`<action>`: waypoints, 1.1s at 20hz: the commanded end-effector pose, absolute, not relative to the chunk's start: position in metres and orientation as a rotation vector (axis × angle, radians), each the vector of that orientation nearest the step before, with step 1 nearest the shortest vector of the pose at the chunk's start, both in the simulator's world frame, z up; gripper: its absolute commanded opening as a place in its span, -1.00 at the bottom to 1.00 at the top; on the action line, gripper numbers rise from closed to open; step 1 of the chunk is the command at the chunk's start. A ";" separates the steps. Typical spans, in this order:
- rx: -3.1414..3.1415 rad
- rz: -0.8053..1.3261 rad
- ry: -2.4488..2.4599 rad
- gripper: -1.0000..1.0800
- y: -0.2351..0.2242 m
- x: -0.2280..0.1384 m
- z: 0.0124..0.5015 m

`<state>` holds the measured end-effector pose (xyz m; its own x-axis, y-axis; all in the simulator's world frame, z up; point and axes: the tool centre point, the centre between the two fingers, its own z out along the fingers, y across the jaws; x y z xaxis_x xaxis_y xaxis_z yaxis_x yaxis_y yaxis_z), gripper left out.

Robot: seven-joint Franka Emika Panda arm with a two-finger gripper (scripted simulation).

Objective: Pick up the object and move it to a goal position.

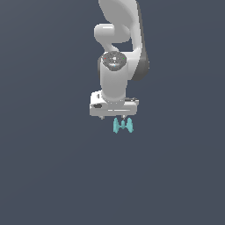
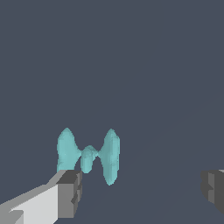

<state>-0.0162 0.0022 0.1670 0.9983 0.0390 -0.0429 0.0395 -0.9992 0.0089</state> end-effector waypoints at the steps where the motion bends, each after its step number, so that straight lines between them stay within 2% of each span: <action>1: 3.131 -0.067 0.061 0.92 0.002 -0.016 0.167; 22: 3.147 -0.048 0.161 0.92 0.000 -0.011 0.167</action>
<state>-0.0102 -0.0009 0.1684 0.9960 0.0839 -0.0297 0.0836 -0.9964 -0.0116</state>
